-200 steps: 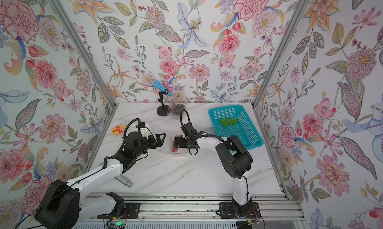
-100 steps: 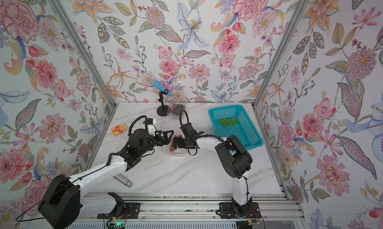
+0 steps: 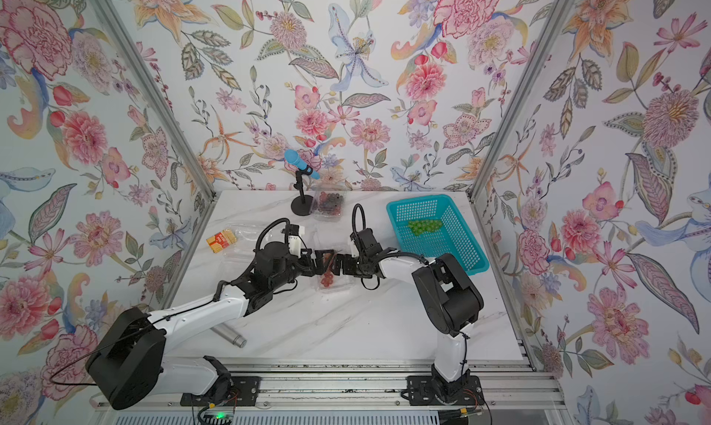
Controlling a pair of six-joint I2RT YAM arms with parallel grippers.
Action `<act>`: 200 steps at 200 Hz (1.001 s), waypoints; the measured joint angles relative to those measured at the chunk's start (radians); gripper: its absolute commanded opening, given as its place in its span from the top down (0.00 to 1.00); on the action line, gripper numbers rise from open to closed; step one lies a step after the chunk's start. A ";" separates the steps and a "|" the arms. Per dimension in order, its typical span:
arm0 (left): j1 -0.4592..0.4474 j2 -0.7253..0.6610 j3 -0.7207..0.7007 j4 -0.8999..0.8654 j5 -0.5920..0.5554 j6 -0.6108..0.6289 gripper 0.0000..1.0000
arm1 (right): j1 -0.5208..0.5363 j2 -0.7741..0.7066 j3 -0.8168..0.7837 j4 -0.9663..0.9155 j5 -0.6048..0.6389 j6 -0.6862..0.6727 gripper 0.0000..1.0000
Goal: Pack grapes into containers
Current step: Close the packing box at the center of the board, then adjust the packing box at the center of the board.
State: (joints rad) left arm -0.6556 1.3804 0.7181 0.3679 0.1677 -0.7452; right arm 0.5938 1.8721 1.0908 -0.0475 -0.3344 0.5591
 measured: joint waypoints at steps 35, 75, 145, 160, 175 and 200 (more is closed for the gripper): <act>-0.019 0.029 0.006 0.006 0.000 -0.003 0.00 | -0.022 -0.025 -0.048 0.045 -0.048 0.013 0.00; -0.031 0.056 0.022 0.021 0.000 -0.003 0.00 | -0.065 -0.071 -0.094 0.063 -0.071 0.020 0.00; -0.034 0.094 0.038 0.081 -0.005 -0.040 0.00 | -0.103 -0.182 -0.216 0.152 -0.121 0.062 0.00; -0.037 0.101 0.038 0.103 -0.006 -0.053 0.00 | -0.116 -0.182 -0.267 0.219 -0.158 0.102 0.00; -0.040 0.106 0.038 0.122 -0.008 -0.061 0.00 | -0.125 -0.176 -0.295 0.256 -0.183 0.135 0.01; -0.046 0.108 0.038 0.137 -0.013 -0.072 0.00 | -0.111 -0.155 -0.296 0.317 -0.202 0.173 0.00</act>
State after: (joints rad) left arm -0.7013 1.4887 0.7559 0.5045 0.1543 -0.8177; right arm 0.4828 1.7168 0.7944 0.2699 -0.5365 0.7319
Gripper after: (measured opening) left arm 0.997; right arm 0.997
